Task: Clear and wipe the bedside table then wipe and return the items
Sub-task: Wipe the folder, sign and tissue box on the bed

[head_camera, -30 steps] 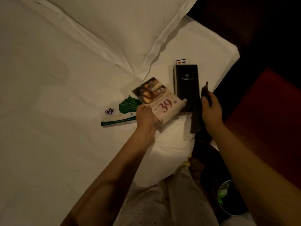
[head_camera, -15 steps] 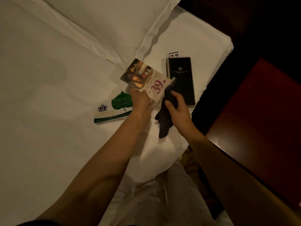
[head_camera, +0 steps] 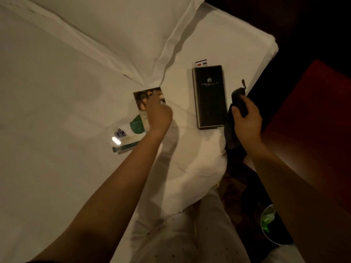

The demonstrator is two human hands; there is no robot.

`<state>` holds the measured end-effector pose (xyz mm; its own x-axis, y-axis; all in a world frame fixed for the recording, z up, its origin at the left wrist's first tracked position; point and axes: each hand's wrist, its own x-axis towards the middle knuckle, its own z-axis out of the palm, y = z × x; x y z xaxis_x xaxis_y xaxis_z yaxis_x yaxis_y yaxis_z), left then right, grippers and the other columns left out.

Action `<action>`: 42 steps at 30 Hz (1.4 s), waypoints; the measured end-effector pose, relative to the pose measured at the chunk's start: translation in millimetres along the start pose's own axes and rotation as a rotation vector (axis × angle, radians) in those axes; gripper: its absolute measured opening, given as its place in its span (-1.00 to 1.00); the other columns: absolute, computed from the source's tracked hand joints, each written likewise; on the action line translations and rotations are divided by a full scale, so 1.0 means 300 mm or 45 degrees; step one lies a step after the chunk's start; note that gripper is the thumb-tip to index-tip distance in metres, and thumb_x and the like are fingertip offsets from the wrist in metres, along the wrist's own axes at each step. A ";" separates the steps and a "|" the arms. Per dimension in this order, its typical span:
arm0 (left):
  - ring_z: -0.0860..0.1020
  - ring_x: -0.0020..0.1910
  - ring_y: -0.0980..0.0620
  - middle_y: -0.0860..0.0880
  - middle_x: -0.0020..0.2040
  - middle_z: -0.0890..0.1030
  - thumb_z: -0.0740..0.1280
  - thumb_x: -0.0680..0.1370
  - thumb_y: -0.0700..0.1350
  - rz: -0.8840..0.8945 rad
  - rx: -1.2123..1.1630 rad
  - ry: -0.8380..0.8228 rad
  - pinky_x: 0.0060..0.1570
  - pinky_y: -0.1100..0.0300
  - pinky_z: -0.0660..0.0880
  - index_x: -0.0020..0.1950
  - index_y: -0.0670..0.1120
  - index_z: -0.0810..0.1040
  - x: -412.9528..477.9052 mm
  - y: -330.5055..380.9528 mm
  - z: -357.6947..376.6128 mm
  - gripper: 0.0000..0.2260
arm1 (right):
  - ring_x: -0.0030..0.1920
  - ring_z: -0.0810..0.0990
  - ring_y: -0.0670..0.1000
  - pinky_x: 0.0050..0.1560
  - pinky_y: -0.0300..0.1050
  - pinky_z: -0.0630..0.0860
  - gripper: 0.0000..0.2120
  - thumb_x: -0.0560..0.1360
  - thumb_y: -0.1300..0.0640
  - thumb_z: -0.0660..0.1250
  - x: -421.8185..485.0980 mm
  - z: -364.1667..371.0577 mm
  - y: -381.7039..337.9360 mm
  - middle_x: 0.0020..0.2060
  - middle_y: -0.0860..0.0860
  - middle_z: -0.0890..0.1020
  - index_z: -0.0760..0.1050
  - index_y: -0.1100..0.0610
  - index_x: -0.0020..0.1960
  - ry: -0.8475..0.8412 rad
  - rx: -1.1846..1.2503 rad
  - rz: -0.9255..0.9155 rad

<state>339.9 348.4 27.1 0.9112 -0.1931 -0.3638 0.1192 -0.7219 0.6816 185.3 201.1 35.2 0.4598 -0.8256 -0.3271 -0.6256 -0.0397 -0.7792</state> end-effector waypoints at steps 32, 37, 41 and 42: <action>0.62 0.05 0.04 -0.09 0.11 0.63 0.29 0.54 -0.01 -0.182 -0.807 -0.643 0.03 0.21 0.57 0.25 -0.11 0.46 -0.090 -0.016 0.304 -0.68 | 0.22 0.40 0.23 0.12 0.08 0.33 -0.59 0.57 0.03 0.14 0.178 0.073 0.027 0.32 0.15 0.44 0.32 0.05 0.40 -0.052 -0.831 -0.744; 0.62 -0.03 0.08 -0.02 0.01 0.64 0.33 0.52 -0.05 -0.142 -0.669 -0.681 -0.06 0.27 0.59 0.17 -0.07 0.49 -0.117 -0.020 0.236 -0.75 | 0.24 0.35 0.25 0.12 0.06 0.31 -0.59 0.57 0.07 0.14 0.192 0.083 -0.041 0.38 0.12 0.39 0.31 0.03 0.41 -0.145 -0.850 -0.821; 0.61 0.00 0.03 -0.01 -0.03 0.65 0.31 0.53 -0.03 -0.080 -0.580 -0.741 0.09 0.11 0.53 0.00 0.05 0.54 -0.134 -0.018 0.214 -0.92 | 0.19 0.39 0.20 0.07 0.00 0.24 -0.63 0.58 0.05 0.12 0.087 0.122 -0.069 0.38 0.07 0.40 0.35 0.00 0.38 -0.384 -0.893 -1.170; 0.62 0.01 0.02 -0.01 -0.02 0.65 0.31 0.53 -0.02 -0.077 -0.566 -0.748 0.10 0.09 0.53 -0.01 0.06 0.54 -0.143 -0.018 0.214 -0.93 | 0.18 0.40 0.20 0.07 -0.01 0.25 -0.63 0.58 0.05 0.13 0.089 0.112 -0.067 0.38 0.06 0.41 0.35 -0.01 0.38 -0.380 -0.874 -1.175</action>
<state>274.9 318.0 -1.8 0.5514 -0.5758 -0.6037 0.4247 -0.4292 0.7972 231.3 198.9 24.0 0.9858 -0.1662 0.0253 -0.1456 -0.9193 -0.3657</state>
